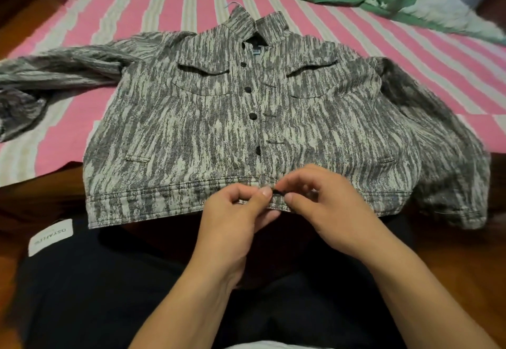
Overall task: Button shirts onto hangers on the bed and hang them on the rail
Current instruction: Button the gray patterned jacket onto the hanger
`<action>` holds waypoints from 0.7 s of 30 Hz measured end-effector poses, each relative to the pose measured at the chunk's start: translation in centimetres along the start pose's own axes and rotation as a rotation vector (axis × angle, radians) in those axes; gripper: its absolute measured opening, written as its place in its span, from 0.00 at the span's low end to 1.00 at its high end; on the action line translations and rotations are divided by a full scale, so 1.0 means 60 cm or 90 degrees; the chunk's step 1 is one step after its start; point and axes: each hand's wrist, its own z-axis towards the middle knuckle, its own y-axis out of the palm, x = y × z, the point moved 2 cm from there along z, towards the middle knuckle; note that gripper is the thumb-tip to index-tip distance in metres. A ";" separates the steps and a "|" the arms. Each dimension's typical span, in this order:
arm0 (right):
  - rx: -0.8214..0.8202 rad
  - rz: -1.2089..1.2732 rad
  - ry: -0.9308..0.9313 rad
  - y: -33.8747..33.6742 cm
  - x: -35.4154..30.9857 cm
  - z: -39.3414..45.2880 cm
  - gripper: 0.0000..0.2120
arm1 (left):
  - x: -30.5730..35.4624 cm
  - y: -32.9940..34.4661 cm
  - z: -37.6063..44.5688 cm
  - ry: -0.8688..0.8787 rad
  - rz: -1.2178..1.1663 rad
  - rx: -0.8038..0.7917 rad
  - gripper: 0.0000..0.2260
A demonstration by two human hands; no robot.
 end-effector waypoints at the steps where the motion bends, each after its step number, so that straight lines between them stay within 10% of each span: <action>1: 0.008 -0.044 -0.049 -0.002 -0.002 0.005 0.10 | 0.002 0.000 -0.001 0.003 -0.003 0.000 0.05; 21: -0.107 -0.396 -0.647 -0.041 0.027 0.072 0.12 | 0.024 -0.016 0.003 0.091 0.162 -0.068 0.10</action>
